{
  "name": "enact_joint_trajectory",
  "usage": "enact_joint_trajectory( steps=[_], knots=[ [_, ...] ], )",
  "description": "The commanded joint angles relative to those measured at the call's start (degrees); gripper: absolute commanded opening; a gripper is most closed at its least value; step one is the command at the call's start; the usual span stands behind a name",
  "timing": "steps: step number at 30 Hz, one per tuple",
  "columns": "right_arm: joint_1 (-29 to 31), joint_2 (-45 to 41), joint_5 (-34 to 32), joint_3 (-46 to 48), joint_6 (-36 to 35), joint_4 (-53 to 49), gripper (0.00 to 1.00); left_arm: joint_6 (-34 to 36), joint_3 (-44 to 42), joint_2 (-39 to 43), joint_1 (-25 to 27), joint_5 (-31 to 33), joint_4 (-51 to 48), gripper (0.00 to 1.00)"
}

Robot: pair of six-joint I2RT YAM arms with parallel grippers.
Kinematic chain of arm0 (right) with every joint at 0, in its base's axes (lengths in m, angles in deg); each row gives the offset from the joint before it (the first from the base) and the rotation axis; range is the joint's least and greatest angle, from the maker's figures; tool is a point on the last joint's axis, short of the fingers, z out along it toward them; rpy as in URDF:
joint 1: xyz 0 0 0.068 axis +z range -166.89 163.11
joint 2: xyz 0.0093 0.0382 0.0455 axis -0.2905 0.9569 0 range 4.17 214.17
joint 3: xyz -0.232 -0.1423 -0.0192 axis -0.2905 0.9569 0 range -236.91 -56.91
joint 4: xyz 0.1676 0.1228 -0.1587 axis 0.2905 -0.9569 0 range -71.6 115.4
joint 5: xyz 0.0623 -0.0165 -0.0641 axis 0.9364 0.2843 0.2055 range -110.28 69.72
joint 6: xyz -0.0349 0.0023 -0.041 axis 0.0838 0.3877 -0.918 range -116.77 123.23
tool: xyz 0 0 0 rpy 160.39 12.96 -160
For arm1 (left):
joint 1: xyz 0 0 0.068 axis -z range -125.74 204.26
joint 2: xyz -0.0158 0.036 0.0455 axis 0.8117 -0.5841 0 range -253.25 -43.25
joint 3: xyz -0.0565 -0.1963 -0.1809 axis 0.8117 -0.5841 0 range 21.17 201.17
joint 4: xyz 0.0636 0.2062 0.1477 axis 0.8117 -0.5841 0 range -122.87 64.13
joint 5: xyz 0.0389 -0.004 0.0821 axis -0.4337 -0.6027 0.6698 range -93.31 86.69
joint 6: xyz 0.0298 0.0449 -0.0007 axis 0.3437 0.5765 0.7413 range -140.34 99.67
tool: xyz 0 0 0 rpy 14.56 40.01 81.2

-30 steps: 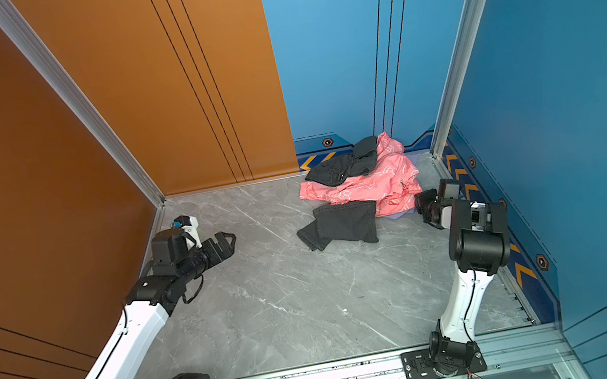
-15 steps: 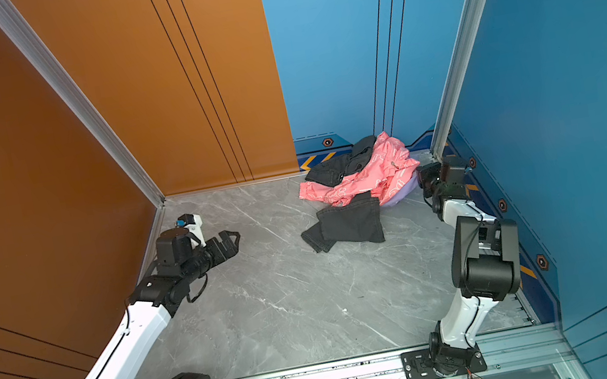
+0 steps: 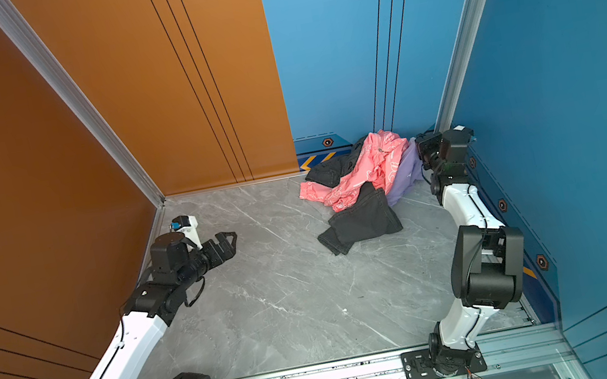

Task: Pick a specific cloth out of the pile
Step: 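Lift the lavender shirt up out of the pile with the right gripper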

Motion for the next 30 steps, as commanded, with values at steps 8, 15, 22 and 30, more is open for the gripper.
enact_joint_trajectory(
  steps=[8,15,22,30],
  knots=[
    [2.13,-5.68,-5.43,-14.86,-7.31,-0.92,0.0,0.93,0.61,-1.93,0.43,-0.01,0.24,0.98],
    [4.9,-4.21,-4.33,-23.98,-13.76,-5.37,0.0,0.83,0.68,-2.34,0.39,-0.1,0.42,0.98],
    [12.75,-0.92,1.92,-31.83,-24.25,-14.93,0.0,0.68,0.68,-2.58,0.5,-0.06,0.6,0.98],
    [28.07,3.5,9.51,-34.56,-47.74,-39.84,0.04,0.67,0.68,-2.71,0.56,-0.44,0.69,0.98]
  ],
)
